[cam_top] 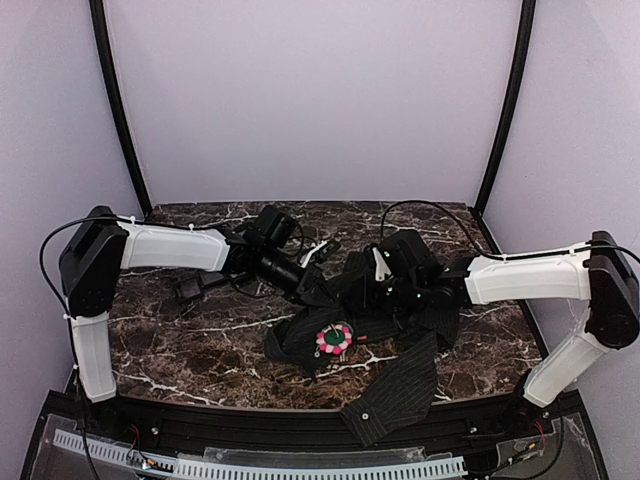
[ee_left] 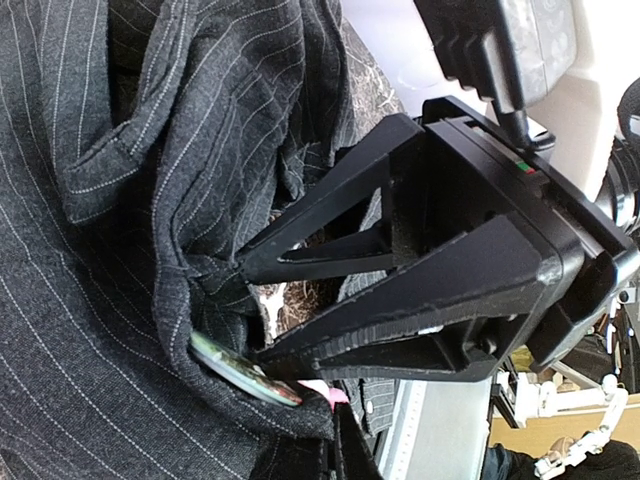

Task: Remove the brooch from the garment
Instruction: Pick up the crumpled clothing from the center of the board, then pick up the brooch from the crumpled clothing.

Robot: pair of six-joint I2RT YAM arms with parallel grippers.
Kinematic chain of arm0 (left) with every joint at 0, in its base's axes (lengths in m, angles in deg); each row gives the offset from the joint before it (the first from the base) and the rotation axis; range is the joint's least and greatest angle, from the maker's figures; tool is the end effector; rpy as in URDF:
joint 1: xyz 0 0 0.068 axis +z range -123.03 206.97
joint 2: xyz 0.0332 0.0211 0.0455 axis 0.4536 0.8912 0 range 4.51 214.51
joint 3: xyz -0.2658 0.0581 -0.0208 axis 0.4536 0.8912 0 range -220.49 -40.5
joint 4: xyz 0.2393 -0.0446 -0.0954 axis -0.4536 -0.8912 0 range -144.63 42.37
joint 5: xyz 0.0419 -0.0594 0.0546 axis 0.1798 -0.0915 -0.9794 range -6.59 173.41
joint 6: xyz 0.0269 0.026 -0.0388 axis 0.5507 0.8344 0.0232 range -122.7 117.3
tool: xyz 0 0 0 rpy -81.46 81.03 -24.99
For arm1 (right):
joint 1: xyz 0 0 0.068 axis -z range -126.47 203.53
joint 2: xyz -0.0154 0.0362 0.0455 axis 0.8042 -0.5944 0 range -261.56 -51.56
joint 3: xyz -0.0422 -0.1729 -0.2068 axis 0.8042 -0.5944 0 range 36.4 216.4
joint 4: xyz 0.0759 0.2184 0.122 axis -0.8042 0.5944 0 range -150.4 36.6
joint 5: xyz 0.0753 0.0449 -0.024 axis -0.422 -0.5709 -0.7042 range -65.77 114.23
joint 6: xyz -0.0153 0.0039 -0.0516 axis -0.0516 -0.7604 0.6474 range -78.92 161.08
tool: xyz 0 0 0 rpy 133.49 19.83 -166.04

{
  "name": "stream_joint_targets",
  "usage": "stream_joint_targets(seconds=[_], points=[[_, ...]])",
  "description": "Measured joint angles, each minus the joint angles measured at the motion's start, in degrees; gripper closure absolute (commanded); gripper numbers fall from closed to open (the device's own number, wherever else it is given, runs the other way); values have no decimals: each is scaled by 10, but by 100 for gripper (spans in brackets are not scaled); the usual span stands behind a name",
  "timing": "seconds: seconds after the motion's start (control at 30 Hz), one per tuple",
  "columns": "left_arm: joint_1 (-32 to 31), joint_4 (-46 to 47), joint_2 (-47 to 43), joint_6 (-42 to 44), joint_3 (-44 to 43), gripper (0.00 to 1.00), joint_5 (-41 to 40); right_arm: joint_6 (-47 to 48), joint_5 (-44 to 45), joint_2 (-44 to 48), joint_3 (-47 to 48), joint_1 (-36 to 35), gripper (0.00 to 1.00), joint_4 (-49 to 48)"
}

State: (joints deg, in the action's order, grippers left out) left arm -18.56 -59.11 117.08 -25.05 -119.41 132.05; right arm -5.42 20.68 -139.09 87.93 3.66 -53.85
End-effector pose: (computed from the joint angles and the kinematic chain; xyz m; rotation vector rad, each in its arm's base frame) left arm 0.2802 -0.3237 0.2024 0.9689 2.3795 -1.5290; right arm 0.2063 0.2481 0.2078 -0.1073 2.4932 0.8691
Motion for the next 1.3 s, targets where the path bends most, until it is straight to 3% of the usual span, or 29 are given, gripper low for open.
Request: stream_joint_targets(seconds=[0.57,1.3], points=[[0,-23,0,9,0,99,-44,-25,10,33,7,-8,59,4],[-4,-32,0,17,0,99,-46,-24,46,-42,74,-26,68,38]])
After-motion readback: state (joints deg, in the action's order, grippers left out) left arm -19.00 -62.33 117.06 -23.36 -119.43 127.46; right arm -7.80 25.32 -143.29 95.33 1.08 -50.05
